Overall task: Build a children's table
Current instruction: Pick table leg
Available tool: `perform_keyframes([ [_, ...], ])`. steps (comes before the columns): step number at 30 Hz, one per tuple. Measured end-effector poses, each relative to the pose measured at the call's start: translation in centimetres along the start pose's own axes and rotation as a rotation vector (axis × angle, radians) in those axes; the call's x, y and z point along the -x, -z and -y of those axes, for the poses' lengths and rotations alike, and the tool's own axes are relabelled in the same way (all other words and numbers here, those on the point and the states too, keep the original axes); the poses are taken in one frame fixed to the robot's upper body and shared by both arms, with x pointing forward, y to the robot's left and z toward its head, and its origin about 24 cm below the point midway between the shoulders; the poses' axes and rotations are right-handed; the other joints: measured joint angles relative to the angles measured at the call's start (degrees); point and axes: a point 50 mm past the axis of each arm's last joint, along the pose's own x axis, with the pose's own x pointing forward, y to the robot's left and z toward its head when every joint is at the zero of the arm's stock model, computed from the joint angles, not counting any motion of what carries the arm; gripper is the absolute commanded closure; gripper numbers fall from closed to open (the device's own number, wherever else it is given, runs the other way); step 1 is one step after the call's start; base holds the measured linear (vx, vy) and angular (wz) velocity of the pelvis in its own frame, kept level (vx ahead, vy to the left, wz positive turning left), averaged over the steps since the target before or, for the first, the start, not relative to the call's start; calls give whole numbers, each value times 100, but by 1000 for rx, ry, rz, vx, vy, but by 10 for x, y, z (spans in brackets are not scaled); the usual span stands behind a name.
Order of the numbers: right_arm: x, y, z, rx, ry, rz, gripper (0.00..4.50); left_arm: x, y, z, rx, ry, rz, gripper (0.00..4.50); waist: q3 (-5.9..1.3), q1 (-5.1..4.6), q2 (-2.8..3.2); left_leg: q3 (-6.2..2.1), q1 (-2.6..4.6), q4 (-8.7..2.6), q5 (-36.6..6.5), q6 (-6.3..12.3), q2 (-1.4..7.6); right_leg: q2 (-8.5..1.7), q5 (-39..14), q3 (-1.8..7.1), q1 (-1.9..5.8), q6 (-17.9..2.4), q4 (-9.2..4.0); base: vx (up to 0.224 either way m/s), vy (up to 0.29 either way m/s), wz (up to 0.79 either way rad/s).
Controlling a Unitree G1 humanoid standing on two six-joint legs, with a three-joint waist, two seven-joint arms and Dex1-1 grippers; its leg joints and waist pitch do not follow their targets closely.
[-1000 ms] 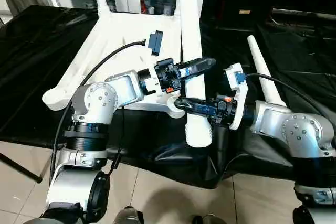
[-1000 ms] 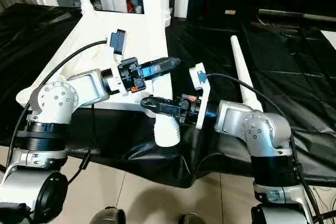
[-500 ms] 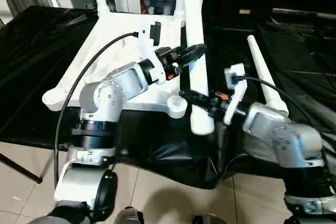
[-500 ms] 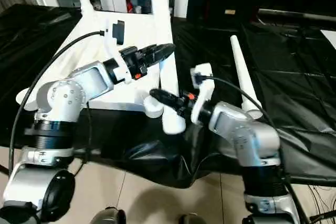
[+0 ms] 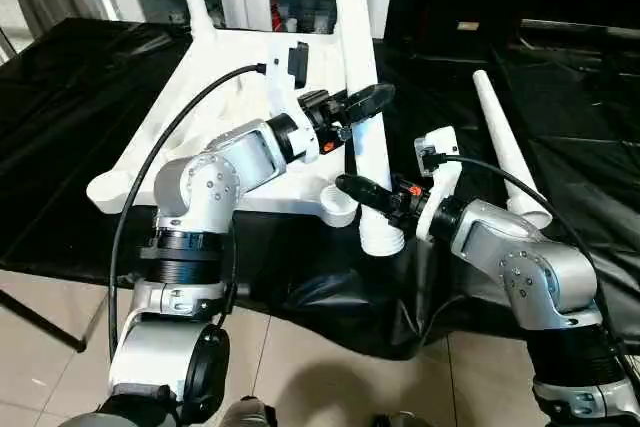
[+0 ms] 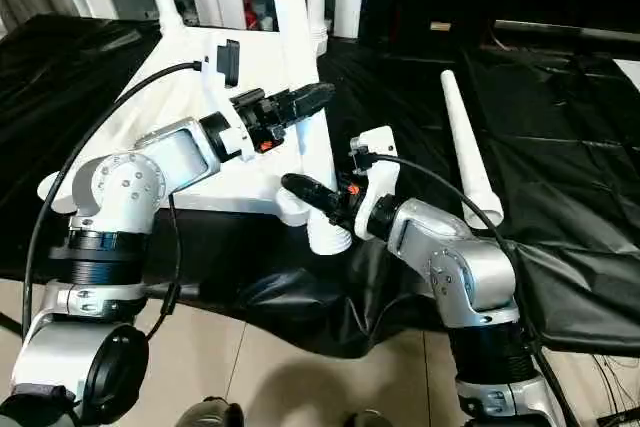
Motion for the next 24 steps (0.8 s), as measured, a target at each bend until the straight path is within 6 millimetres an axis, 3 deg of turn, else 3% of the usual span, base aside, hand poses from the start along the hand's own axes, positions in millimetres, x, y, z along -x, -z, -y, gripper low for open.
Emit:
perform_keyframes([
  [4,-1,-1,0,16,1,7,262,1,-1,1,-7,6,2,258,-6,-3,2,0,0,0,0,0,0,0,2,0,0,4,0,0,0,0],
  [18,0,-2,0,54,-4,20,262,2,-1,2,-26,23,20,270,-14,-1,2,0,-1,2,1,1,0,0,4,0,0,5,0,0,0,0],
  [20,0,-2,0,52,-7,24,206,3,-2,2,-28,28,20,270,-14,-1,2,0,-1,2,1,1,0,0,4,0,0,5,0,0,0,0],
  [23,0,-4,-2,23,-41,50,186,4,-1,3,-32,61,8,270,-16,-3,5,0,0,2,1,1,0,0,4,0,0,5,0,0,0,0],
  [24,2,-5,-2,18,-59,42,158,3,0,4,-38,78,-6,270,-17,-2,4,0,-1,3,1,1,0,0,4,1,0,5,-1,0,0,0],
])
